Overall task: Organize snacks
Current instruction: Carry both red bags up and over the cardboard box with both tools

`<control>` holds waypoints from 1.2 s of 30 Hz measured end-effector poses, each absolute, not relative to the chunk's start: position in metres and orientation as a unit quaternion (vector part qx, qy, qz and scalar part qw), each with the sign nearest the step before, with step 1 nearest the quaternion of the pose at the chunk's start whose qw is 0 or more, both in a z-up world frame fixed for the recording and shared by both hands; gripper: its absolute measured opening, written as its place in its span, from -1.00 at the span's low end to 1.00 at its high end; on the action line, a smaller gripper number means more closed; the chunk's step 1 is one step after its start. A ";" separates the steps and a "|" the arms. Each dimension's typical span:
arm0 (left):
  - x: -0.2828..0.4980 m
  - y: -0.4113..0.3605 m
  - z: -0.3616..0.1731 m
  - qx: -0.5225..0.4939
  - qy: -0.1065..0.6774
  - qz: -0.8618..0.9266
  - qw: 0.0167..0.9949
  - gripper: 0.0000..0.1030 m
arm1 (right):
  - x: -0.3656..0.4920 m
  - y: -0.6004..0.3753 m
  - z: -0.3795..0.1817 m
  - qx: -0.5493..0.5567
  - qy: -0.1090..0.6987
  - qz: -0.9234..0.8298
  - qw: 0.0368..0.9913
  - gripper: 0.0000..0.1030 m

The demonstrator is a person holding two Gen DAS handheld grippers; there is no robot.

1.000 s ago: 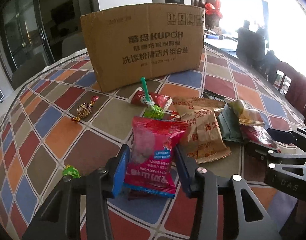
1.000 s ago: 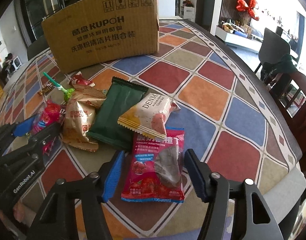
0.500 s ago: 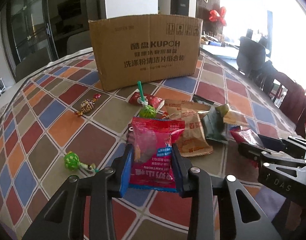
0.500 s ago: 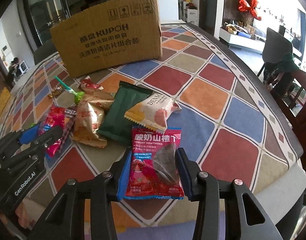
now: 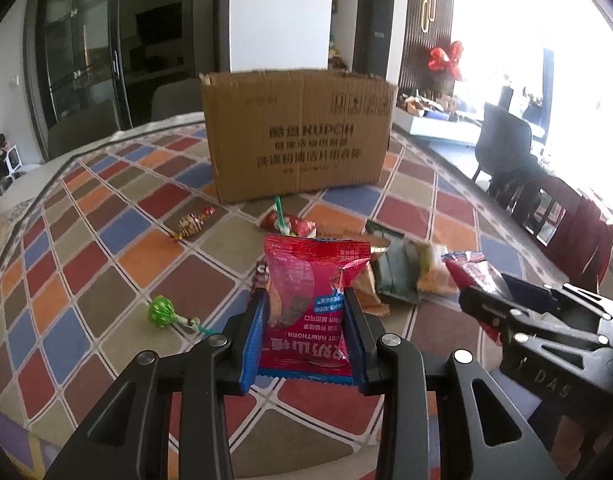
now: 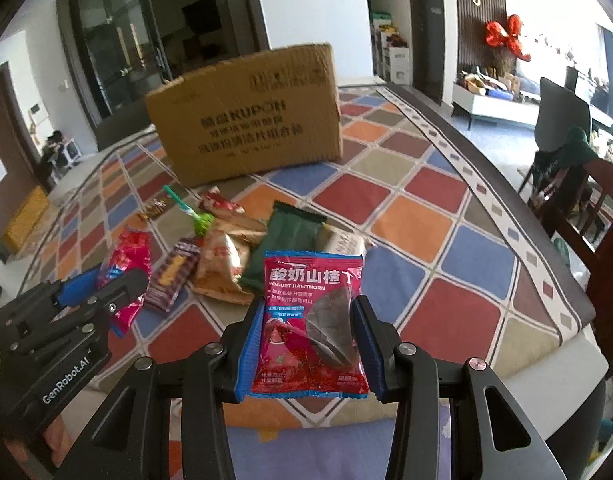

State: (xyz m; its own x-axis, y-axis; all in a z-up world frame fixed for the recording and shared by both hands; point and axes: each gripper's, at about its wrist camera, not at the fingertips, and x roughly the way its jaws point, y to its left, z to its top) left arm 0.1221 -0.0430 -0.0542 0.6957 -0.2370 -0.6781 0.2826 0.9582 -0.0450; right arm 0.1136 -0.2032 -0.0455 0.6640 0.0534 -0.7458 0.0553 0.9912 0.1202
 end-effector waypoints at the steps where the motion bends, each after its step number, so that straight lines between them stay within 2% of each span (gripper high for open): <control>1: 0.121 -0.042 -0.050 0.030 0.359 -0.140 0.922 -0.30 | 0.113 -0.201 -0.042 0.063 0.403 0.005 0.913 -0.14; 16: 0.141 -0.030 -0.006 0.011 0.303 -0.123 0.945 -0.30 | 0.132 -0.190 -0.002 0.029 0.331 0.041 0.942 -0.14; 36: 0.222 -0.034 0.068 0.038 0.230 -0.113 0.966 -0.30 | 0.224 -0.190 0.072 0.021 0.265 0.078 0.961 -0.14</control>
